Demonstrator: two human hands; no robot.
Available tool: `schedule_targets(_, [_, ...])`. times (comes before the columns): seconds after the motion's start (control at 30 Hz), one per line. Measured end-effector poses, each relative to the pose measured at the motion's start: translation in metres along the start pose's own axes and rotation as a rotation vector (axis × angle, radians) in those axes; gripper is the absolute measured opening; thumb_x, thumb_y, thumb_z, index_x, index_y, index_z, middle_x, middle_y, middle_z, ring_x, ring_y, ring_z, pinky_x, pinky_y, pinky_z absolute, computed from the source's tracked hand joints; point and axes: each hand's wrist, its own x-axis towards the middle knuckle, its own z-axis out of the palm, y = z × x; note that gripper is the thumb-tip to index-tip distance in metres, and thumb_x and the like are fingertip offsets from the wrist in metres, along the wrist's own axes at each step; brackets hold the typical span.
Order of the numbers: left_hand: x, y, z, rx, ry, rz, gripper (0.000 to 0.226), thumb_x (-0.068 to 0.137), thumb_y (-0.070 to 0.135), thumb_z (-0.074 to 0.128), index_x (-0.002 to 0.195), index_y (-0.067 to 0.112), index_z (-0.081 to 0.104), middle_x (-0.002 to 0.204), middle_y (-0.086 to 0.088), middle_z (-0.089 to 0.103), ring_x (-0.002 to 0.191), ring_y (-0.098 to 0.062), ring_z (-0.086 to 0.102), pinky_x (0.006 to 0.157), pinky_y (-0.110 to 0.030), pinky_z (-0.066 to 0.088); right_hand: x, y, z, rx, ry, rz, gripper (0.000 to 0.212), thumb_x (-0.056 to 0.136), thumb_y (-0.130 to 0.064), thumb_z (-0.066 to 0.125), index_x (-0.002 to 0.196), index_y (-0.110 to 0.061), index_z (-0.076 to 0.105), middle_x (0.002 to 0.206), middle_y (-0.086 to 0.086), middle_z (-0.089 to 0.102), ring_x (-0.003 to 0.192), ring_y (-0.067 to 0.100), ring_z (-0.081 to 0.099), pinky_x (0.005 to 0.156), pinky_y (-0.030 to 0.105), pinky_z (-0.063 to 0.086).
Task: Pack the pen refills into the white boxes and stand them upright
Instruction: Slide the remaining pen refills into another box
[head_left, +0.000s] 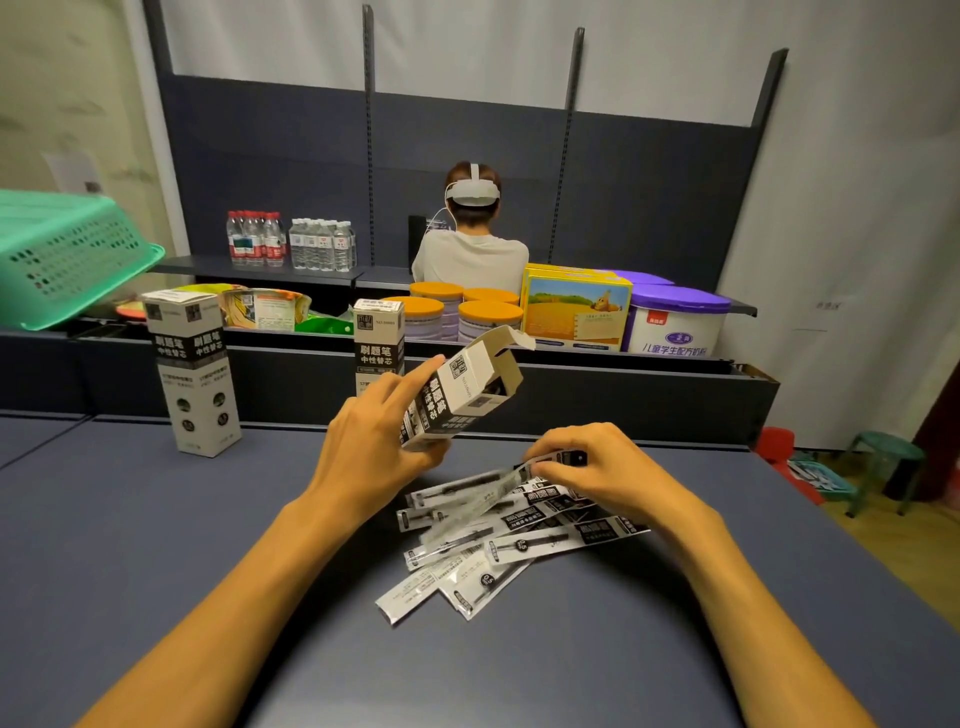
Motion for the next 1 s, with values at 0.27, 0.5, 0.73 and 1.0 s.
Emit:
schedule_targets(0.27, [0.0,-0.002,0.0,0.013,0.002,-0.014,0.092,0.072,0.032,0.08,0.147,0.035,0.027,0.114,-0.001,0.057,0.091,-0.017,0.057,0.071,-0.036,0.054,-0.024,0.004,-0.051,0.043,0.415,-0.151,0.019,0.086,-0.012,0.068,0.099,-0.024,0.072,0.095,-0.013,0.07,0.092,0.007,0.065,0.08,0.023,0.054])
schedule_targets(0.5, [0.0,-0.004,0.001,0.023,0.005,-0.011,0.092,0.071,0.032,0.081,0.147,0.033,0.028,0.113,-0.002,0.058,0.09,-0.017,0.058,0.07,-0.035,0.054,-0.032,-0.004,-0.065,0.071,0.621,-0.202,0.027,0.086,-0.009,0.065,0.097,-0.034,0.063,0.1,-0.023,0.061,0.107,-0.017,0.051,0.079,0.007,0.045])
schedule_targets(0.73, [0.001,-0.004,0.001,0.035,-0.009,0.004,0.093,0.071,0.033,0.081,0.146,0.035,0.027,0.112,-0.001,0.057,0.09,-0.017,0.056,0.07,-0.036,0.054,-0.016,-0.006,-0.063,-0.068,0.642,-0.113,0.016,0.087,-0.013,0.067,0.102,-0.018,0.069,0.099,-0.011,0.061,0.095,-0.002,0.055,0.077,0.009,0.041])
schedule_targets(1.0, [0.0,-0.005,0.001,0.044,-0.019,0.019,0.093,0.071,0.032,0.081,0.147,0.034,0.027,0.113,-0.002,0.056,0.091,-0.018,0.056,0.072,-0.036,0.054,-0.012,-0.01,-0.058,-0.128,0.737,-0.119,0.015,0.087,-0.013,0.067,0.102,-0.011,0.071,0.097,-0.01,0.061,0.096,0.007,0.057,0.075,0.008,0.041])
